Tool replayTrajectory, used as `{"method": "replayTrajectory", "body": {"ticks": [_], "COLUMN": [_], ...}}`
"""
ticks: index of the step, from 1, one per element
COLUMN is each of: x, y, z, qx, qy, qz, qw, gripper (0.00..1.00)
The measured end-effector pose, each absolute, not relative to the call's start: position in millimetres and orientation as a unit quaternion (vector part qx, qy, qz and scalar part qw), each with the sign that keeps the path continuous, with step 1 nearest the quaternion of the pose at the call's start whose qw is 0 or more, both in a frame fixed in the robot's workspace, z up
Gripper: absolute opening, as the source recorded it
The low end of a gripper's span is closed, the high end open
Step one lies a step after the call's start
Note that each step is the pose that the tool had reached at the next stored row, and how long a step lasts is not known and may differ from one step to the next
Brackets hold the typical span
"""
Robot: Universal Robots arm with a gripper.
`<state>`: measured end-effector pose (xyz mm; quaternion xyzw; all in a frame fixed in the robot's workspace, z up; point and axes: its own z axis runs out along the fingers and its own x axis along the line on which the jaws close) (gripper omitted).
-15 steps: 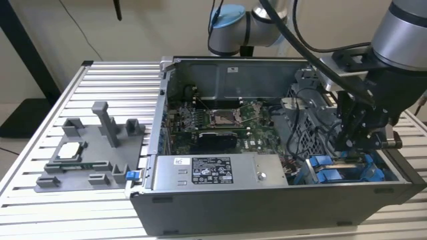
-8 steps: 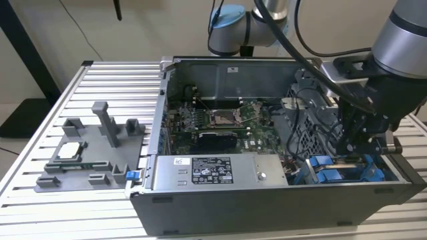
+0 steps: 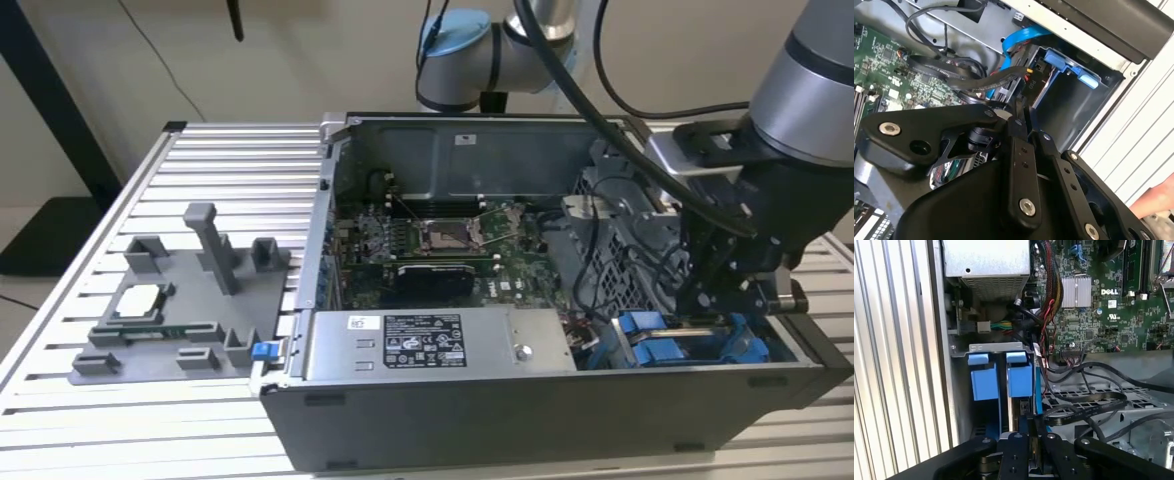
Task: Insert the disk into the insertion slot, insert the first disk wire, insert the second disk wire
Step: 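Insert the second disk wire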
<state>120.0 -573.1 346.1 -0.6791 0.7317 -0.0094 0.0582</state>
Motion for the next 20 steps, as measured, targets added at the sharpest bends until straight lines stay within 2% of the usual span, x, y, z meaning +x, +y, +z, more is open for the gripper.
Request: {"method": "replayTrajectory", "body": {"ticks": [13,20], "x": [120.2,111.9], "y": [-572.9,-572.9], "z": [345.9,345.9], "qx": [-0.679,-0.678], "qy": [0.731,0.729], "qz": [-0.013,-0.032], "qw": [0.062,0.083], "gripper": [0.0,0.0]}}
